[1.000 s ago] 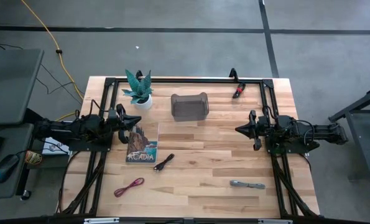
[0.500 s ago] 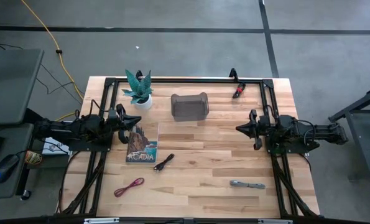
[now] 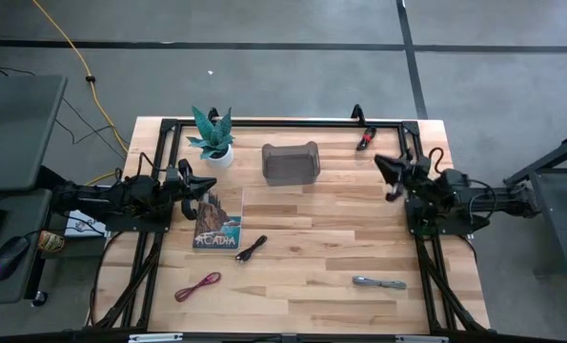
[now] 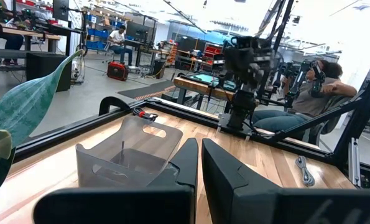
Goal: Pick and place USB-C Cables
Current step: Put the top black USB cable into the black bin
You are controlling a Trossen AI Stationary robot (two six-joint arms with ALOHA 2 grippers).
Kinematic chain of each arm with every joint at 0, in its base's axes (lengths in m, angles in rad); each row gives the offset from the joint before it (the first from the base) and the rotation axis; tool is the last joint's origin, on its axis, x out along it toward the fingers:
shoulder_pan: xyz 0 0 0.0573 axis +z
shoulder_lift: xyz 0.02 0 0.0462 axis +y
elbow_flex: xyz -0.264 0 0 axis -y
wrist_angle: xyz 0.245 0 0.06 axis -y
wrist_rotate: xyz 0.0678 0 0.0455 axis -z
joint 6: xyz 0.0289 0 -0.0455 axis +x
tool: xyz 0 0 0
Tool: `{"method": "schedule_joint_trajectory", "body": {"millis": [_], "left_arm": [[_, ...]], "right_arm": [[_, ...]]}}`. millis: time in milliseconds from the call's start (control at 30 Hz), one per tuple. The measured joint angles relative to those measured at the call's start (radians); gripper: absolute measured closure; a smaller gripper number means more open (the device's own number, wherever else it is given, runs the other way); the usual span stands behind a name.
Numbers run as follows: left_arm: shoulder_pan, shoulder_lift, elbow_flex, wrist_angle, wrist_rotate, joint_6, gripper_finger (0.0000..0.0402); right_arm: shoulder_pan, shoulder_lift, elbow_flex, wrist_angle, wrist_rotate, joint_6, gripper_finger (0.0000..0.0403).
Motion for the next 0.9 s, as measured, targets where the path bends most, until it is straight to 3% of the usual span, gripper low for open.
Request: {"method": "schedule_joint_trajectory", "body": {"millis": [133,233,367,500,667,900], "left_arm": [[0.000,0.000,0.000,0.000,0.000,0.000,0.0398],[0.000,0.000,0.000,0.000,0.000,0.000,0.0398],[0.000,0.000,0.000,0.000,0.000,0.000,0.0398],[0.000,0.000,0.000,0.000,0.000,0.000,0.0398],[0.000,0.000,0.000,0.000,0.000,0.000,0.0398],[0.000,0.000,0.000,0.000,0.001,0.000,0.0398]], "right_arm": [[-0.033,0.185,0.128,-0.130,0.241,-0.005,0.0279],[-0.105,0.340,0.226,-0.237,0.316,0.073,0.0227],[-0.239,0.546,0.331,-0.364,0.314,0.210,0.0164],[-0.400,0.729,0.410,-0.493,0.304,0.464,0.0126],[-0.534,0.903,0.435,-0.546,0.226,0.696,0.0117],[-0.592,1.133,0.435,-0.517,0.200,0.890,0.0116]]}}
